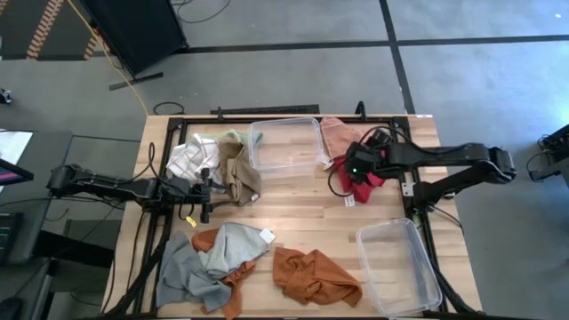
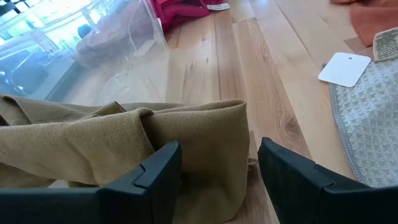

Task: Sort towels by color in basket
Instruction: Put the pink towel into the top transparent bin

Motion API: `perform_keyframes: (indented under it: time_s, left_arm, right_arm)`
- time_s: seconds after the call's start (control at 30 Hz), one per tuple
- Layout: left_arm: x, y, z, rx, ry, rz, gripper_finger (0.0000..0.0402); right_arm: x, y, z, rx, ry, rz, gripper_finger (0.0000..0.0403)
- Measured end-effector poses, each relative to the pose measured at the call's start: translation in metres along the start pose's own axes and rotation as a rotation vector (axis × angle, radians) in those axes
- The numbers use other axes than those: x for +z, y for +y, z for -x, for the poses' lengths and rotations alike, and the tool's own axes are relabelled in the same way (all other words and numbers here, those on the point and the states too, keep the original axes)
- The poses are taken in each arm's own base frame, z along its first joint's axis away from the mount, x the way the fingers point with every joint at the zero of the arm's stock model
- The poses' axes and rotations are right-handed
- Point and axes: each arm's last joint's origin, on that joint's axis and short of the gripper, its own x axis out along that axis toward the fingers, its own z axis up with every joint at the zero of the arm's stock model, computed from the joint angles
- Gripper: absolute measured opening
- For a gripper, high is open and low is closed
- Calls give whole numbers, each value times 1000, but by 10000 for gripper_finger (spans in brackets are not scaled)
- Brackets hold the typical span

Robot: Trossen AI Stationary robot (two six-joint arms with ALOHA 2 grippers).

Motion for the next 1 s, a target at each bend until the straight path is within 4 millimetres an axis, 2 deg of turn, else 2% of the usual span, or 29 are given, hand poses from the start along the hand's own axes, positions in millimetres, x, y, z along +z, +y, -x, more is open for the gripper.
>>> perform_keyframes:
  time_s: [0.23,0.43,0.7,0.87,1.0]
  left_arm:
    - [0,0,0,0,0,0,204]
    - [0,0,0,0,0,0,204]
    - [0,0,0,0,0,0,204]
    - [0,0,0,0,0,0,204]
    - [0,0,0,0,0,0,204]
  right_arm:
    - [-18,7,-32,36,29,-42,286]
    - [-36,9,-45,91,-21,-124,286]
    - [-53,6,-67,156,-118,-271,286]
    - [-58,-2,-83,114,-121,-350,286]
    - [-59,-9,-87,104,-119,-396,286]
